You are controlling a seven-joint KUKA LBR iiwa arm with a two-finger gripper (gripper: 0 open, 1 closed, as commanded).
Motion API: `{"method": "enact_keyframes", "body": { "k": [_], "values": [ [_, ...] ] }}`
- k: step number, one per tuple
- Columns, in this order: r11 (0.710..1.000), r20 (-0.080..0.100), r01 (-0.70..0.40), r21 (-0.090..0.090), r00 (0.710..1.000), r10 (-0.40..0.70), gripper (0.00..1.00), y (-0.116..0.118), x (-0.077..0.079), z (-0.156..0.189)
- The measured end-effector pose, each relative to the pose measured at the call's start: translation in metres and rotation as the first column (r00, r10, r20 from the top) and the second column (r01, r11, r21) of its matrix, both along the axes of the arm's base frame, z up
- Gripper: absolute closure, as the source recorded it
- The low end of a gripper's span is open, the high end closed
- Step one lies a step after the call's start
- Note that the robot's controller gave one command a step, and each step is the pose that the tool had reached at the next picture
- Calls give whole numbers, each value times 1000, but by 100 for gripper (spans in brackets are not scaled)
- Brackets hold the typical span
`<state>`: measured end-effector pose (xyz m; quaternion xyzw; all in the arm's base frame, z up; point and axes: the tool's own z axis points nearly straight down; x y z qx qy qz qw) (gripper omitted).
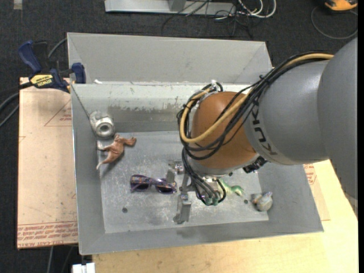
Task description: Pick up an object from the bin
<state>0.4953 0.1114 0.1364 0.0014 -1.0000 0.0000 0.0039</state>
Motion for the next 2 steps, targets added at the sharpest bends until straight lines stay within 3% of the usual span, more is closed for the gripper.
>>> {"method": "enact_keyframes", "body": {
  "k": [1, 2],
  "values": [
    [1000, 8, 4, 1, 1000, -4, 0, -1, 2, 4],
    [997, 15, -73, 3, 997, 73, 0, 1, -9, -64]
  ]
}}
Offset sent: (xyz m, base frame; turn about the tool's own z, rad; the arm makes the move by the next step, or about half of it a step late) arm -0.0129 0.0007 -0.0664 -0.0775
